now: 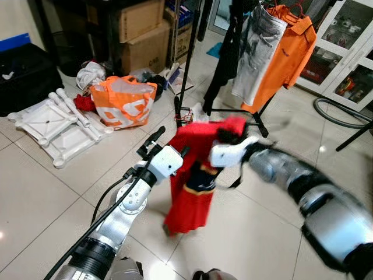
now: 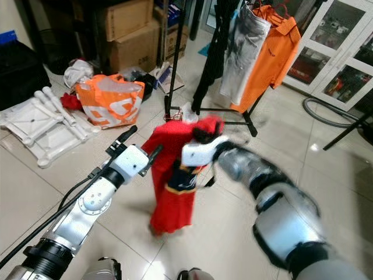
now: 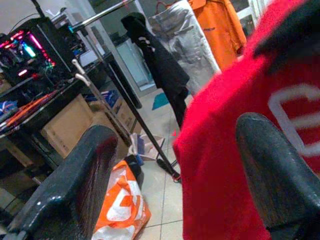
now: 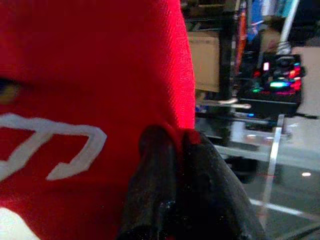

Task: Hang hanger

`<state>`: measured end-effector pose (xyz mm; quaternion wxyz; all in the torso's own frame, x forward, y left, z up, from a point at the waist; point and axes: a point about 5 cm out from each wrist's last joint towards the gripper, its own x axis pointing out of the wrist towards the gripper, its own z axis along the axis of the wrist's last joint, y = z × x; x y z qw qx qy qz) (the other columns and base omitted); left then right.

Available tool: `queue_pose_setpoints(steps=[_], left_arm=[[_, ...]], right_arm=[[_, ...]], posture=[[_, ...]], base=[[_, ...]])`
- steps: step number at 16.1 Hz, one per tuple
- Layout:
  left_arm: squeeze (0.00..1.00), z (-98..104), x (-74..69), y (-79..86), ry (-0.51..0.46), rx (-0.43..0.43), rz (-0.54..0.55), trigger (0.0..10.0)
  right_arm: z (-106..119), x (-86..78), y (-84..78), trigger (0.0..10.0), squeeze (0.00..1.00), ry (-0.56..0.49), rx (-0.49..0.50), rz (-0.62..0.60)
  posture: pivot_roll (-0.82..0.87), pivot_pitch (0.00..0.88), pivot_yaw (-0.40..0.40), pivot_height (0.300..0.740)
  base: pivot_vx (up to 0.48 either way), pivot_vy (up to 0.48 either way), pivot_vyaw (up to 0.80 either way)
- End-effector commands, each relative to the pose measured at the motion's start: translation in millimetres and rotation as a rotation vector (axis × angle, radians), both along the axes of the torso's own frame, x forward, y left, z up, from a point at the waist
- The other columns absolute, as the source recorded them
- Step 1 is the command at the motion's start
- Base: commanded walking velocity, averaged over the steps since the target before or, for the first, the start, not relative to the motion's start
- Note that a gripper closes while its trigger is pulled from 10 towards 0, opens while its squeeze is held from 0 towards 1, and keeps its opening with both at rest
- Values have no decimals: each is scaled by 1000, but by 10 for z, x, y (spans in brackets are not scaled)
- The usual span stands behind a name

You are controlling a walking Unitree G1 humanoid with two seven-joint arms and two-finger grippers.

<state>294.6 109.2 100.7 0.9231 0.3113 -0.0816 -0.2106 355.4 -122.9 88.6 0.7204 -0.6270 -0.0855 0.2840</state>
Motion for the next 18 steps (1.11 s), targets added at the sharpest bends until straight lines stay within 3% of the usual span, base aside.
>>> queue_pose_setpoints(steps=[1,4,6,7,10,14,18], left_arm=[[0,-15,8,-11,15,6,-5,10000],[0,30,24,41,-21,101,-35,10000],[0,93,50,305,2,243,-72,10000],[0,71,43,505,83,347,-108,10000],[0,97,69,617,136,403,-136,10000],[0,120,239,591,177,464,-184,10000],[0,95,360,522,197,499,-199,10000]], right_arm=[[19,14,-67,0,0,14,35,-36],[33,22,-89,0,0,27,38,-41],[85,53,-141,0,0,31,31,-49],[113,70,-138,0,0,34,35,-50],[143,81,-81,0,0,30,40,-28],[182,68,110,0,0,40,69,48],[182,38,195,0,0,48,75,100]], posture=[[122,58,-139,740],[114,64,-137,740],[111,68,-138,740],[111,70,-136,740],[117,70,-137,740],[116,70,-142,740],[113,69,-143,740]], base=[[0,0,0],[0,0,0],[0,0,0],[0,0,0],[0,0,0],[0,0,0],[0,0,0]])
